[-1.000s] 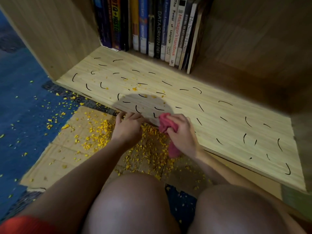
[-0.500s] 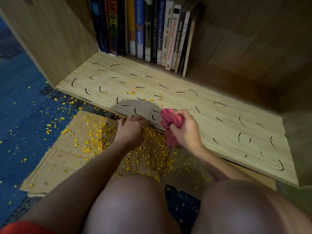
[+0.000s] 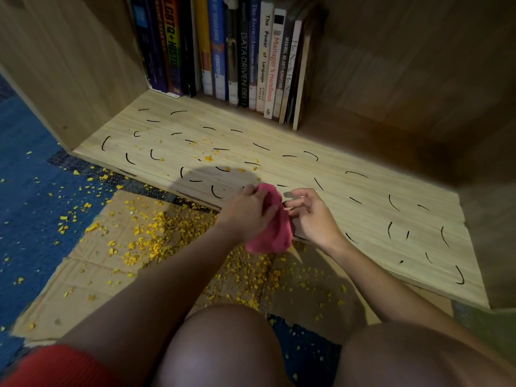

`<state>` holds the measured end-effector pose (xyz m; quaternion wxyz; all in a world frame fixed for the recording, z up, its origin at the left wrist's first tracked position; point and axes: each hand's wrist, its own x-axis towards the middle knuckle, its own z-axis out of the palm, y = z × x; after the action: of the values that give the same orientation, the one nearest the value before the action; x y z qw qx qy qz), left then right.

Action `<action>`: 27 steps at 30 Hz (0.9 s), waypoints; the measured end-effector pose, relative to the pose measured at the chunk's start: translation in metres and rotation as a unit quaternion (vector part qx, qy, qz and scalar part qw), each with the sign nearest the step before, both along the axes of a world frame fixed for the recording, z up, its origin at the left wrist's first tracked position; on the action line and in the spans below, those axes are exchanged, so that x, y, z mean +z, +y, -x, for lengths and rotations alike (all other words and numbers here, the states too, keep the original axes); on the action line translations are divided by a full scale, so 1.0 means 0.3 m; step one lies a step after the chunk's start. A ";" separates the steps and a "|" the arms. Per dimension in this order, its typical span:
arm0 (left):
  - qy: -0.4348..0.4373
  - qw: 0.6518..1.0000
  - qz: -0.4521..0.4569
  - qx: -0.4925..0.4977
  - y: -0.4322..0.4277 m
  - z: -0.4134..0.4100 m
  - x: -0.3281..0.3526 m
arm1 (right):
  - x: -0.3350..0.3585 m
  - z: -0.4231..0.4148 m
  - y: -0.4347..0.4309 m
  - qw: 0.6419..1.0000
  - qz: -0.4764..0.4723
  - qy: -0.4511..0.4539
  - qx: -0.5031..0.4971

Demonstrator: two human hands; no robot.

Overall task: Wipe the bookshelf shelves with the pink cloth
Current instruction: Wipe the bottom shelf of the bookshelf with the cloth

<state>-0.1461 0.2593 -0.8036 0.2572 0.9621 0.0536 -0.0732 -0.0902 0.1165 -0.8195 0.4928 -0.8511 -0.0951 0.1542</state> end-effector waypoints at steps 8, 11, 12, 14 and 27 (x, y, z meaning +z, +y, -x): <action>0.032 0.999 -0.015 0.032 -0.036 -0.041 -0.019 | -0.004 -0.045 -0.042 0.990 0.086 -0.098 0.044; -0.004 0.999 0.009 0.054 0.029 -0.016 -0.016 | -0.014 -0.064 -0.041 0.976 0.155 -0.131 0.073; -0.026 0.996 0.023 0.078 0.058 -0.013 -0.014 | -0.012 -0.075 -0.032 0.971 0.179 -0.137 0.083; -0.081 0.987 0.048 0.127 0.107 -0.030 0.001 | -0.001 -0.107 -0.001 0.959 0.220 -0.143 0.111; 0.022 0.995 -0.082 0.043 0.163 -0.273 -0.027 | 0.059 -0.226 0.061 0.891 0.343 0.026 0.297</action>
<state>-0.0643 0.3083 -0.8116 0.1792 0.9749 0.1061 -0.0784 -0.0223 0.1349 -0.8019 0.1036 -0.8948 -0.2717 0.3388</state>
